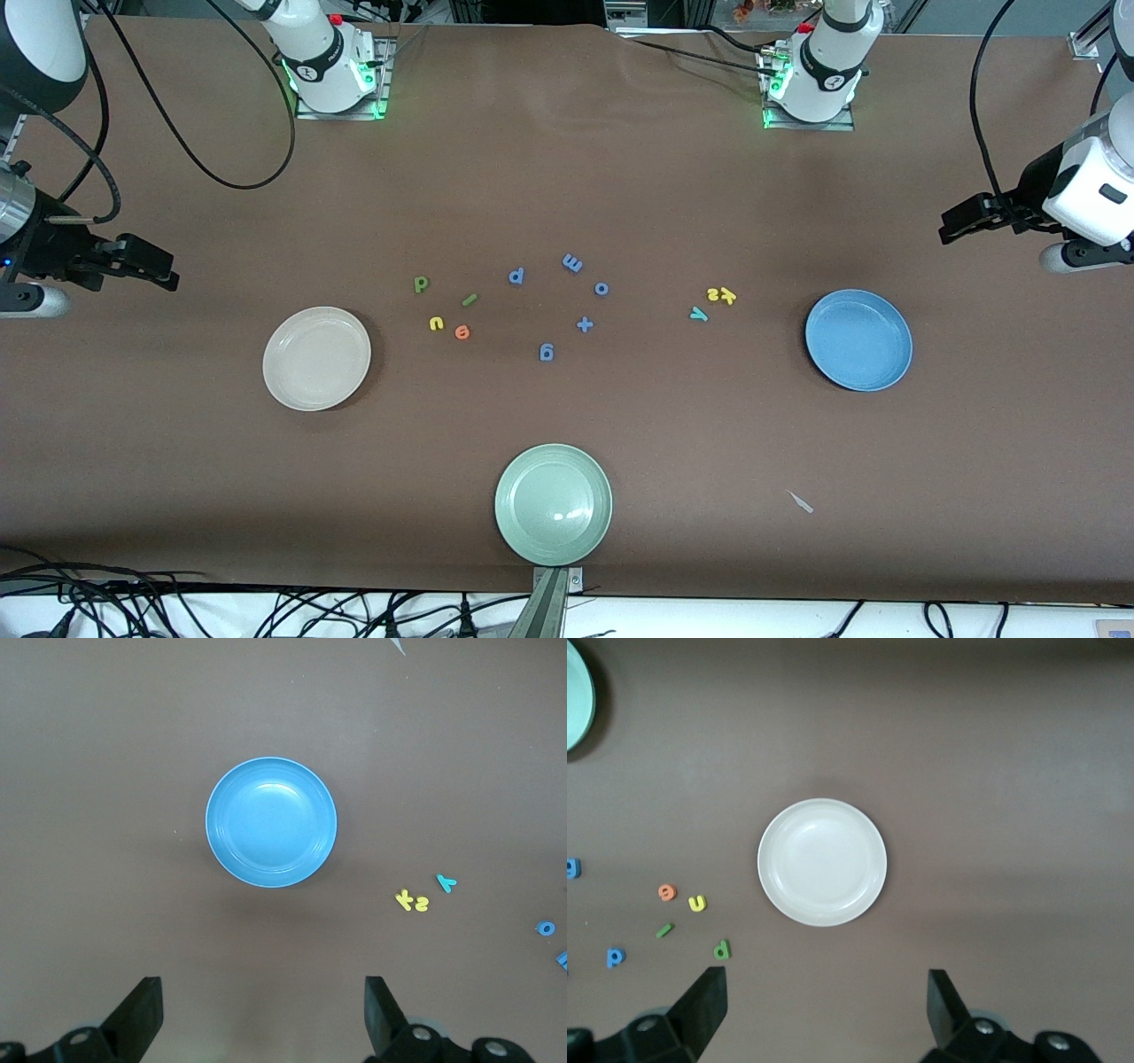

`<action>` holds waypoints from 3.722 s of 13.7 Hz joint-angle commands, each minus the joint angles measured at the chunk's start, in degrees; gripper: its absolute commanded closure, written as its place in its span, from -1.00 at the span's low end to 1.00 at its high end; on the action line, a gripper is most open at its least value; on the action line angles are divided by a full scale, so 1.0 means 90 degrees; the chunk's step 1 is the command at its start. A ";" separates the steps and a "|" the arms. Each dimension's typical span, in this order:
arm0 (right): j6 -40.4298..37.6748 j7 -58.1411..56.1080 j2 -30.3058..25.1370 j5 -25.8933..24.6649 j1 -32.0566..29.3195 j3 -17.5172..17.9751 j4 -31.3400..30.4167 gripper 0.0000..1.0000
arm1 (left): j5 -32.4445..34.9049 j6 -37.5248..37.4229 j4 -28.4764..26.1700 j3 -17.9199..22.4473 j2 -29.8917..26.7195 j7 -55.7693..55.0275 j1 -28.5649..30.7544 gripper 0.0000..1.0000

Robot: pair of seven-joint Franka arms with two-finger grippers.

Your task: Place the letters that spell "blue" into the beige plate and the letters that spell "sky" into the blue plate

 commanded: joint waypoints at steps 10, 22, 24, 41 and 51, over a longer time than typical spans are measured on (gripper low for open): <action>-0.0290 -0.0248 0.0067 0.0057 -0.0011 0.0009 -0.0013 -1.00 | -0.0253 0.0061 -0.0189 -0.0032 0.0088 -0.0033 0.0038 -1.00; 0.0177 -0.0150 -0.0284 0.0067 0.0009 0.0301 -0.0822 -1.00 | -0.0253 0.3651 -0.3126 -0.1514 -0.0059 -0.3035 -0.0030 -1.00; 0.0305 -0.0150 -0.0353 0.0067 0.0009 0.0321 -0.0980 -1.00 | -0.0263 0.4307 -0.3528 -0.1711 0.0019 -0.4100 -0.0050 -1.00; 0.2968 0.1167 0.0233 0.0028 0.0593 0.1405 -0.3019 -0.99 | 0.0506 0.5921 -0.2944 -0.1682 0.2518 -0.9650 -0.1134 -0.56; 0.5667 0.1764 0.0438 -0.0089 0.1054 0.1395 -0.5189 -0.99 | 0.1124 0.5930 -0.2279 -0.1643 0.3291 -1.0316 -0.1192 -0.35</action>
